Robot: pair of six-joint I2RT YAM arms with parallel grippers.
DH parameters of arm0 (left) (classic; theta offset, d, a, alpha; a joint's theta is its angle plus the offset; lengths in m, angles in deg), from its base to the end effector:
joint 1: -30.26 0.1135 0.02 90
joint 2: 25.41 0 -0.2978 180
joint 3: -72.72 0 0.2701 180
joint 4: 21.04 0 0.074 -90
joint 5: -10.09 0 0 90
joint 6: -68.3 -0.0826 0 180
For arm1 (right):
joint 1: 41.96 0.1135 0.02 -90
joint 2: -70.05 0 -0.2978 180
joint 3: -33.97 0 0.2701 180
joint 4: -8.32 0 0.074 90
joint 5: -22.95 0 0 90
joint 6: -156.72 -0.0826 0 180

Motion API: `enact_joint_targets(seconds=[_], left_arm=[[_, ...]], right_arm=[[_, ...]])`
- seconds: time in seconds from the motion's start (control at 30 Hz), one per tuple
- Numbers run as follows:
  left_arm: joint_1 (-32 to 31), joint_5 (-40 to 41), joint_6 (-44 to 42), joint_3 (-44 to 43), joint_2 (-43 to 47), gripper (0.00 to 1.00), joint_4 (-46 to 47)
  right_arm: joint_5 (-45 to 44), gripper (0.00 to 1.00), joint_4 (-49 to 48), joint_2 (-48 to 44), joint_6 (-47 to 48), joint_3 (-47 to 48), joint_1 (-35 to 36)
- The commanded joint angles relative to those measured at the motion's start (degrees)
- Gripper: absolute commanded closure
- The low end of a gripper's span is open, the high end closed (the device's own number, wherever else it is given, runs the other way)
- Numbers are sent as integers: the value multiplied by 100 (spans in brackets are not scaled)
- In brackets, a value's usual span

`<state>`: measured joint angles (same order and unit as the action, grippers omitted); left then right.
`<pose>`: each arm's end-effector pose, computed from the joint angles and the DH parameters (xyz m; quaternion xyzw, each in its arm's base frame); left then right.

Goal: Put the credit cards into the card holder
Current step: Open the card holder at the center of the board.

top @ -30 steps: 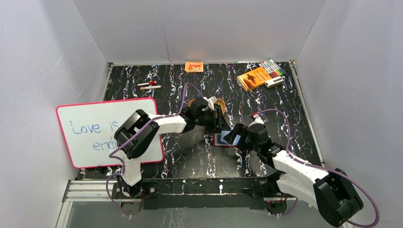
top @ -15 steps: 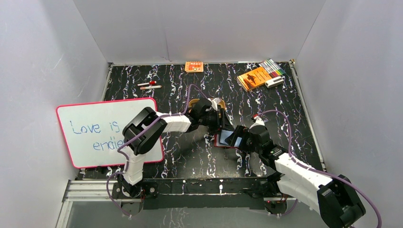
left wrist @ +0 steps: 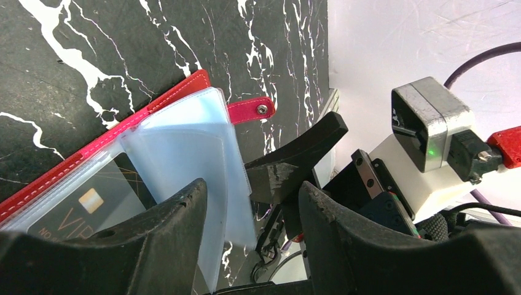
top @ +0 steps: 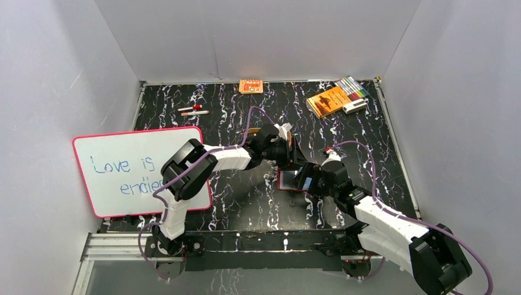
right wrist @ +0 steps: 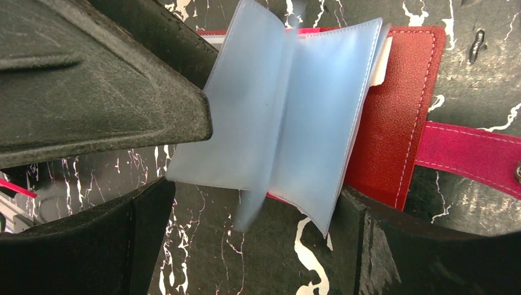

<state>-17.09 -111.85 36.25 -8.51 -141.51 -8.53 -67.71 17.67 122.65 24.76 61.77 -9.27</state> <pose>0.3106 -0.4017 0.1717 0.0787 0.8095 -0.5641 0.1429 0.1805 0.1147 0.1489 0.0741 0.8804 0.2799 0.3755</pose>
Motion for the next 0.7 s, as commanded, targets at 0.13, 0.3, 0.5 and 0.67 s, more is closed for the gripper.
enact_joint_targets(seconds=[0.13, 0.3, 0.5, 0.67], left_arm=[[-102, -175, 73, -269, 8, 45, 98], [-119, -150, 45, -284, 11, 45, 53], [-119, -115, 25, -230, 36, 45, 41], [-117, 214, -240, -76, 240, 45, -296]], right_arm=[[-116, 2, 339, 4, 39, 140, -17], [-341, 3, 546, -46, -36, 119, -17], [-397, 29, 576, -83, -110, 61, -15], [-491, 66, 666, -49, -92, 71, -11]])
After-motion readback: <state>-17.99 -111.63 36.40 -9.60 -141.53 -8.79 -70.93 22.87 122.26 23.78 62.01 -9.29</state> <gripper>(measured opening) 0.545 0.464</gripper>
